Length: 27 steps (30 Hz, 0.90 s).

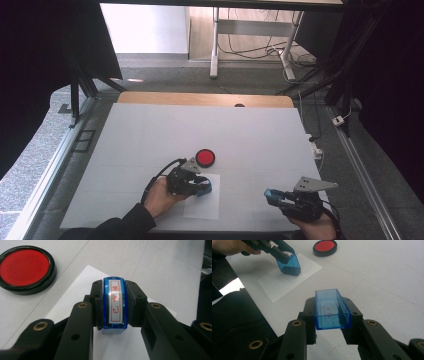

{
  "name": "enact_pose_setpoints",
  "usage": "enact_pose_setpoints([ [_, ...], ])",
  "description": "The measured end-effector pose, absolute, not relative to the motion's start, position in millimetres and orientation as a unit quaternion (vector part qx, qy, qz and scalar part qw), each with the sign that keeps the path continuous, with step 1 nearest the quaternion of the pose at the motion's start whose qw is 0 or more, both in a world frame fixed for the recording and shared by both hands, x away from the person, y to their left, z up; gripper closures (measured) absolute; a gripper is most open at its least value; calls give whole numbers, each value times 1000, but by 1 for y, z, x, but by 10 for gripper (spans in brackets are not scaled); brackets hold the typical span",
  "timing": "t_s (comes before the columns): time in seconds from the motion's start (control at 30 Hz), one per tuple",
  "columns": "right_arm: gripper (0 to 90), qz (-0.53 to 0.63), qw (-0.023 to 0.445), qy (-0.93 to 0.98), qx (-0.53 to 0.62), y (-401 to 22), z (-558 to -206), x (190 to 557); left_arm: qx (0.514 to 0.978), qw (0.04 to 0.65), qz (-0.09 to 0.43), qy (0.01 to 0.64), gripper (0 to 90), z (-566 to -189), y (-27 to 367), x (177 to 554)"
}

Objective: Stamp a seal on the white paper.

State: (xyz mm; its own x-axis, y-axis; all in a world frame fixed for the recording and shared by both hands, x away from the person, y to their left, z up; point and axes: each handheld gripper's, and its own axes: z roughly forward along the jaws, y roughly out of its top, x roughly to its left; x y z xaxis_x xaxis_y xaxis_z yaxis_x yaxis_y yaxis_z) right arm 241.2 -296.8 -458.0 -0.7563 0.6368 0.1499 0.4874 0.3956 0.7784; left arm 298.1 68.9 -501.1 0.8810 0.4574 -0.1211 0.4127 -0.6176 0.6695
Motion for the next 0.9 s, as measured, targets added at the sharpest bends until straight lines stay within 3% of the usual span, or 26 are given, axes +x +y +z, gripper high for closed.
enact_pose_setpoints([
  [0.33,684,431,86,832,338,-296,-458,241,905,353,59,229,709,-500,65,291],
  [0.9,684,430,86,833,338,-296,-458,241,885,375,-6,275,708,-504,73,305],
])
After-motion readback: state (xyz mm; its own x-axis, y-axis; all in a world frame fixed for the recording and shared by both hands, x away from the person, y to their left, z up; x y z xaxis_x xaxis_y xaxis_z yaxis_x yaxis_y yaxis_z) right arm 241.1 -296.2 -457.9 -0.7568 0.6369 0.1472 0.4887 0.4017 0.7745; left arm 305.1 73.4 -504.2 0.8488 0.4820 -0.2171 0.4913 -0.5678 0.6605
